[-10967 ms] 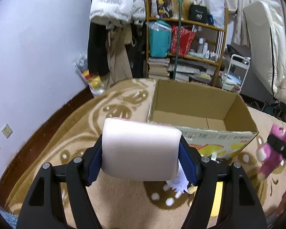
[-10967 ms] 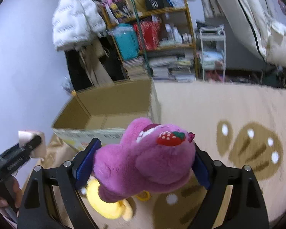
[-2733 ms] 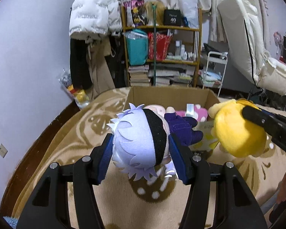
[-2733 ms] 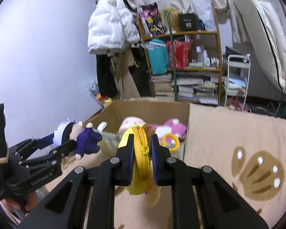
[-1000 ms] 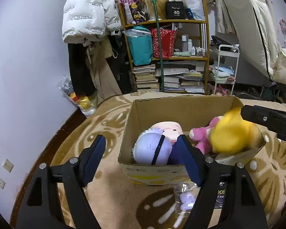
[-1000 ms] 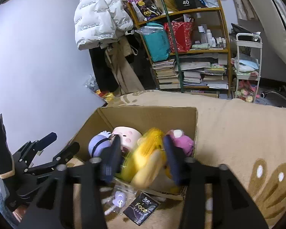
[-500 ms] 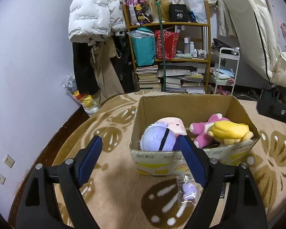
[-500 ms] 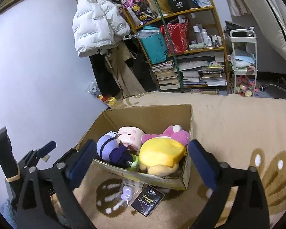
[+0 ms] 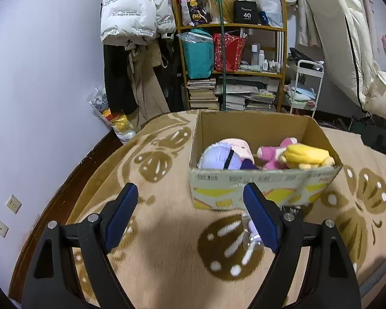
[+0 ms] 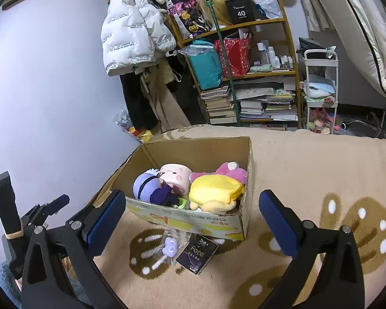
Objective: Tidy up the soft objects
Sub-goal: 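Move both open grippers down toward the clear bag and black tissue pack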
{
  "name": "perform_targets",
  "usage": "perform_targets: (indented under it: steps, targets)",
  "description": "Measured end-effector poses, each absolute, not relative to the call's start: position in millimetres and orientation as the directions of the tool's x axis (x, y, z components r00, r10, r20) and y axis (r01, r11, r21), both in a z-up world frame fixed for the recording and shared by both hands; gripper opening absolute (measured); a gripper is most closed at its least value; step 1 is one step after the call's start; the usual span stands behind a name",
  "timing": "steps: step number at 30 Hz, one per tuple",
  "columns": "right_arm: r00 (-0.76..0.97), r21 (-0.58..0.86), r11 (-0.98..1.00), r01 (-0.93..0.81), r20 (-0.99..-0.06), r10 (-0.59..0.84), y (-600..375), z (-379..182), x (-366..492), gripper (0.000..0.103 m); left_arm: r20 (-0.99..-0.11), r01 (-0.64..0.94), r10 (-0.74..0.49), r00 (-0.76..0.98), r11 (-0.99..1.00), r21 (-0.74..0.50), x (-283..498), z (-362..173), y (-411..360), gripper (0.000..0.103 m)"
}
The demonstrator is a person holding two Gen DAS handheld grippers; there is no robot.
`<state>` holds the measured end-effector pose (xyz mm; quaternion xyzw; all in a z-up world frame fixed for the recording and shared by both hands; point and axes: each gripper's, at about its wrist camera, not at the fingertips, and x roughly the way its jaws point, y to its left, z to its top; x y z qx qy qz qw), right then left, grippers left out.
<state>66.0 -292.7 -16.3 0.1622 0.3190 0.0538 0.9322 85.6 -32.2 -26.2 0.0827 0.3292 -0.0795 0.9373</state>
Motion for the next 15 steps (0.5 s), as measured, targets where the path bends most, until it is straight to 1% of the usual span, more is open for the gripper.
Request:
perform_targets:
  steps: [10, 15]
  targets:
    - [0.789, 0.298, 0.955, 0.007, -0.589, 0.178, -284.4, -18.1, 43.8, 0.103, -0.654, 0.225, -0.103, 0.749, 0.969, 0.105, 65.1, -29.6, -29.7, 0.083]
    - [0.787, 0.266, 0.964, -0.001, -0.595, 0.165, -278.2, -20.7, 35.1, 0.103, -0.668, 0.248, -0.138, 0.731, 0.966, 0.071, 61.0, -31.1, -28.4, 0.084]
